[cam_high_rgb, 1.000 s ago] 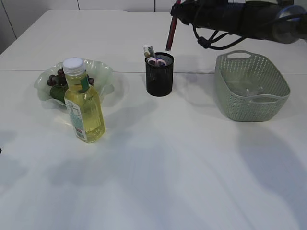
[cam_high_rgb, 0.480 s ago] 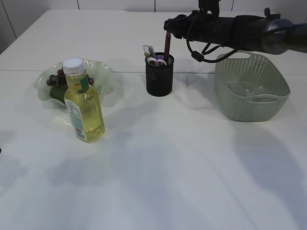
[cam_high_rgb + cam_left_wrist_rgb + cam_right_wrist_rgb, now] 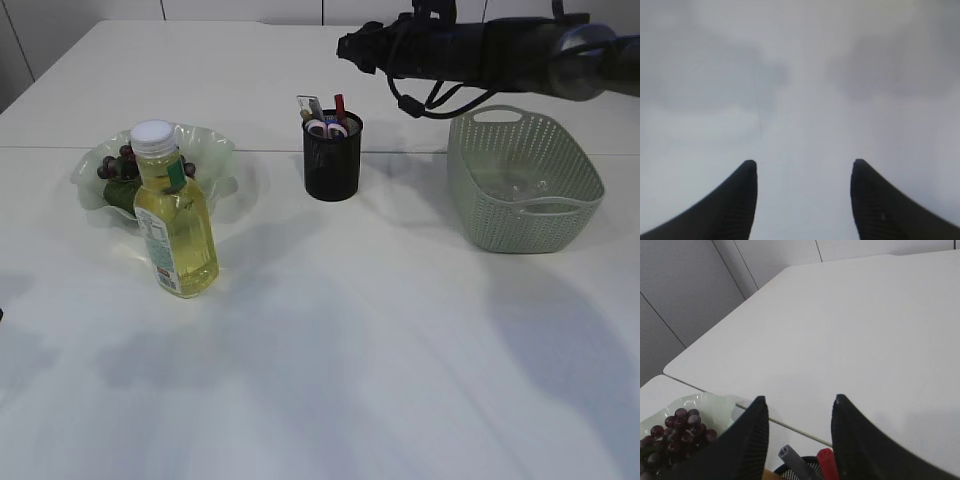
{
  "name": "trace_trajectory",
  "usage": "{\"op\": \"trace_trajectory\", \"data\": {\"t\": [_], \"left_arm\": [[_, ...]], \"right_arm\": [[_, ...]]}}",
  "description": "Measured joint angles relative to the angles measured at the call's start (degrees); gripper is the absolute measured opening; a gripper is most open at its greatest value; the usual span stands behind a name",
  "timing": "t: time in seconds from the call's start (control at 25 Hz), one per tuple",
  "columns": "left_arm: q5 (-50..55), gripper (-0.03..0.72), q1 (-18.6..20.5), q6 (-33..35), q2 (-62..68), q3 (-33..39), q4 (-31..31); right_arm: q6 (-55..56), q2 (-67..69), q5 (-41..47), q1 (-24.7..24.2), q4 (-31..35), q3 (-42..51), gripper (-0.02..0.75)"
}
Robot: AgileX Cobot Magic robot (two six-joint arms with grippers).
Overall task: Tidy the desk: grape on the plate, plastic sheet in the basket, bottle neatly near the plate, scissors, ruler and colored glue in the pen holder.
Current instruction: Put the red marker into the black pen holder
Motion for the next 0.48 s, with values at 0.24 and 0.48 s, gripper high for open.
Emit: {"op": "trace_trajectory", "data": {"t": [0.24, 0.48], "left_arm": [[0.0, 0.434, 0.0, 0.0, 0.0, 0.0, 0.0], [0.0, 0.434, 0.0, 0.0, 0.0, 0.0, 0.0]], "right_arm": [[37.6, -6.4, 6.3, 0.0, -38.8, 0.0, 0.343], [69.7, -13.2, 28.2, 0.0, -72.2, 0.0, 0.343]]}}
